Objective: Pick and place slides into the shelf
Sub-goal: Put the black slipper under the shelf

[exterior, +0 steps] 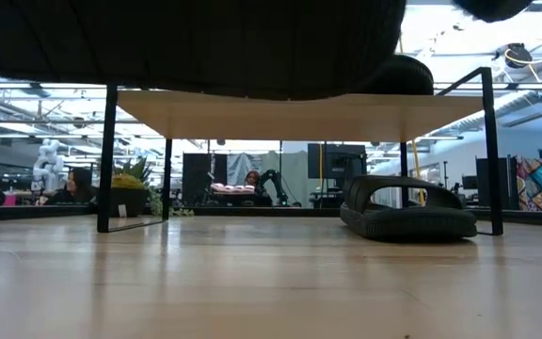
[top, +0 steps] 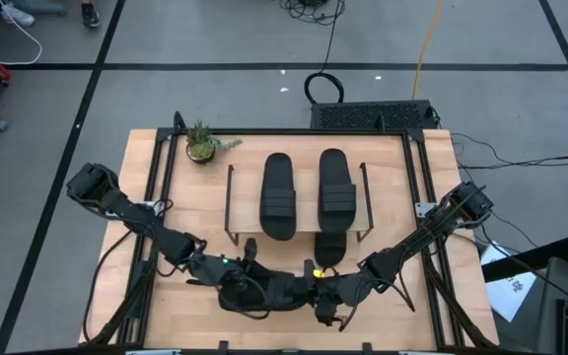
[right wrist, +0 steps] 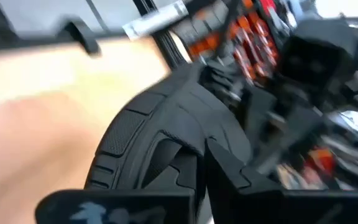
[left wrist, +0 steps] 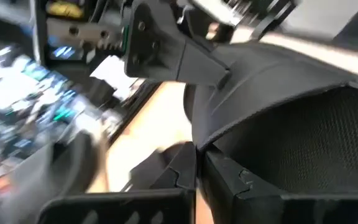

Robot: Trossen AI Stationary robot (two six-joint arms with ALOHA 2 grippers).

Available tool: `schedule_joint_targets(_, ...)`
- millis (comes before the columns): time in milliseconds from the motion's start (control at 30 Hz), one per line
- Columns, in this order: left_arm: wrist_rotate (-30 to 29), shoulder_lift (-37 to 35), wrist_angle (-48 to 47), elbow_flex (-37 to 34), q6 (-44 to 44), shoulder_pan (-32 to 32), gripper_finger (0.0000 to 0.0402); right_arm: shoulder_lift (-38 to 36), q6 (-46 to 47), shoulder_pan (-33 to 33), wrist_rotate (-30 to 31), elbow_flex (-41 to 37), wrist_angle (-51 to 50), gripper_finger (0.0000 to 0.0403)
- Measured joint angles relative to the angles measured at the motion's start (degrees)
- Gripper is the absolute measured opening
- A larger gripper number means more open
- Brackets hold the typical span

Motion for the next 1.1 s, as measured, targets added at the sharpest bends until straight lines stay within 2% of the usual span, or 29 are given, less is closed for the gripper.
schedule_joint_targets(167, -12.9, -2.3, -4.1, 0.3, 0.6, -3.7, 0.0048, -1.1, 0.5, 2.4, 10.4, 0.3, -3.9, 0.0003)
schedule_joint_targets(467, -24.1, -3.1, -4.5, 0.4, 0.2, -8.1, 0.0080, -2.7, 6.8, 5.5, 21.0, 1.5, -14.4, 0.0001)
schedule_joint_targets(533, -26.5, -3.1, -5.2, 0.3, -0.5, -8.9, 0.0080, -2.5, 10.1, 6.1, 22.5, 4.0, -21.9, 0.0001)
schedule_joint_targets(700, -31.3, -3.1, -7.0, 0.3, -3.6, -10.9, 0.0081, -0.6, 20.7, 7.7, 21.8, 11.9, -38.6, 0.0001)
schedule_joint_targets(900, -37.5, -3.1, -7.8, 0.2, -4.3, -13.1, 0.0081, 5.5, 29.1, 8.9, 22.1, 20.7, -49.1, 0.0001)
schedule_joint_targets(1100, -45.7, -3.1, -11.3, 0.2, -5.7, -15.2, 0.0081, 14.8, 34.4, 9.3, 32.3, 32.3, -58.7, 0.0000)
